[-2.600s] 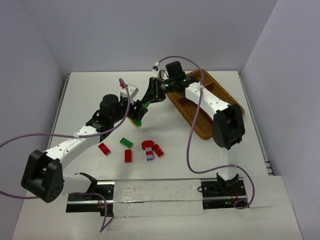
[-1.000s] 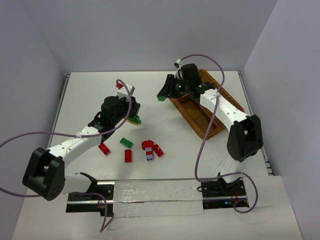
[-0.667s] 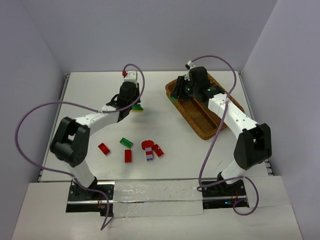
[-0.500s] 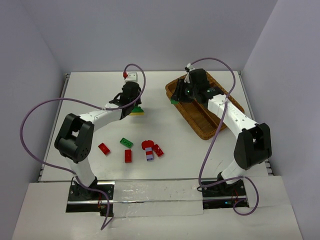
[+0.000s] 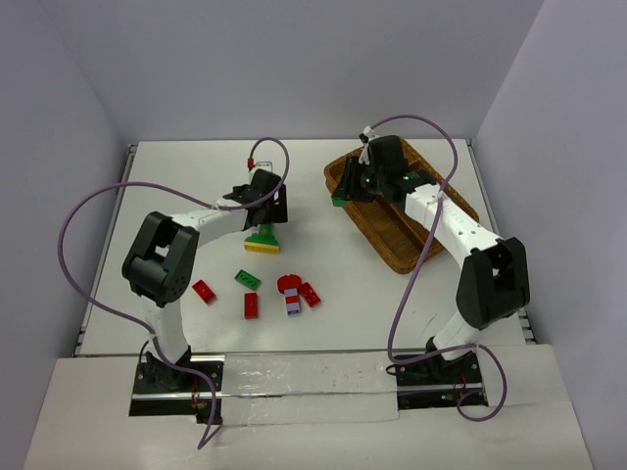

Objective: Sort the legos into containers by color

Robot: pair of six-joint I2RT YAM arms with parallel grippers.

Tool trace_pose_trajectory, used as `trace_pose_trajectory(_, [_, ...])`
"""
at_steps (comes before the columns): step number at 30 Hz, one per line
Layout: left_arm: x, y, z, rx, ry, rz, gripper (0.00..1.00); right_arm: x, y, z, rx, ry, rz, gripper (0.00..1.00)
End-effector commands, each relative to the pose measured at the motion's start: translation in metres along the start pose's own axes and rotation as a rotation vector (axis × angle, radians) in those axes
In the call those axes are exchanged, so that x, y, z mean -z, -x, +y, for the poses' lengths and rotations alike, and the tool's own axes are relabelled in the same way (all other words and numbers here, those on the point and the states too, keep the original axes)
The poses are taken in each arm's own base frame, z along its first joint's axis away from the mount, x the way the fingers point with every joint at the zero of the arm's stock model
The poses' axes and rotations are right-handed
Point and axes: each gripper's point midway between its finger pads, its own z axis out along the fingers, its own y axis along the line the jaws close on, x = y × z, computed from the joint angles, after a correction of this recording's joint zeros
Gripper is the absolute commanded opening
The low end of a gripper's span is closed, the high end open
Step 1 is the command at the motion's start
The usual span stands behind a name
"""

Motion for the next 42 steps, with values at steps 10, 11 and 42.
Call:
trace_pose_trajectory(10, [0.137, 0.072, -0.068, -0.194, -0.614, -0.291, 0.94, 0.012, 0.000, 0.061, -0.011, 0.307, 0.135, 0.00])
trace_pose_trajectory(11, [0.144, 0.067, -0.069, -0.222, -0.650, -0.313, 0.94, 0.013, -0.003, 0.067, -0.017, 0.338, 0.151, 0.00])
trace_pose_trajectory(42, [0.222, 0.059, -0.116, -0.384, -1.057, -0.484, 0.78, 0.022, -0.022, 0.117, -0.120, 0.642, 0.325, 0.00])
